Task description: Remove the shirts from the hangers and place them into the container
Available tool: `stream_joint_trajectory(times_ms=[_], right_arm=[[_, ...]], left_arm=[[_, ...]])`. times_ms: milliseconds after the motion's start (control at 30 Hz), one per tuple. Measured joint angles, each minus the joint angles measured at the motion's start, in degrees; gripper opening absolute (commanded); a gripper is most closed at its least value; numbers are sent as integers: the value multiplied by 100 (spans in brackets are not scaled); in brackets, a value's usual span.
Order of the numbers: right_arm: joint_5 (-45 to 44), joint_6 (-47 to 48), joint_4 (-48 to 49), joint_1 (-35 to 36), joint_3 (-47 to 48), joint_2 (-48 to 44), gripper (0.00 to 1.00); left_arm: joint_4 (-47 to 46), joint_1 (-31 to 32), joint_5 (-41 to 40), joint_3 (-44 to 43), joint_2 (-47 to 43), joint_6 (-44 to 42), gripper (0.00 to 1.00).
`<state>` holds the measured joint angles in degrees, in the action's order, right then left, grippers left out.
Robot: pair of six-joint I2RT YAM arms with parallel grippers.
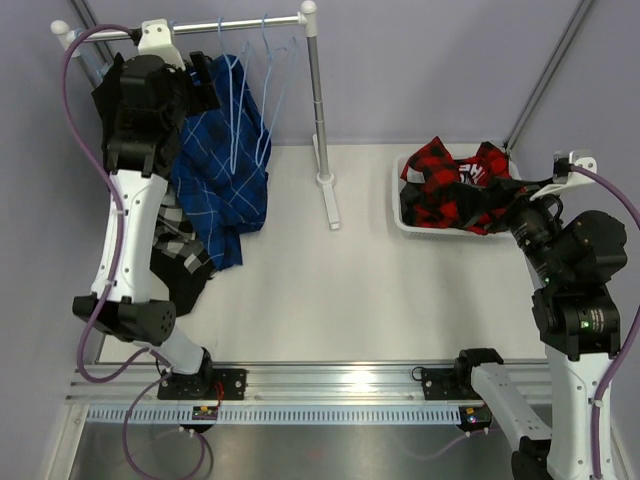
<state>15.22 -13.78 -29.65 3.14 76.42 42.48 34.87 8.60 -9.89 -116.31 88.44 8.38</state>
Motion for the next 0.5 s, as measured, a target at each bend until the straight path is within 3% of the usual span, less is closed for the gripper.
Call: stream_joint_trajectory(times_ms=[233, 500], right_arm=[[92, 192, -28, 79, -136, -28, 99], [76, 361, -238, 85, -413, -107, 99]], left_arm=[[-240, -575, 122, -184, 1003, 4, 78], [-291, -798, 437, 144, 1130, -70, 52]])
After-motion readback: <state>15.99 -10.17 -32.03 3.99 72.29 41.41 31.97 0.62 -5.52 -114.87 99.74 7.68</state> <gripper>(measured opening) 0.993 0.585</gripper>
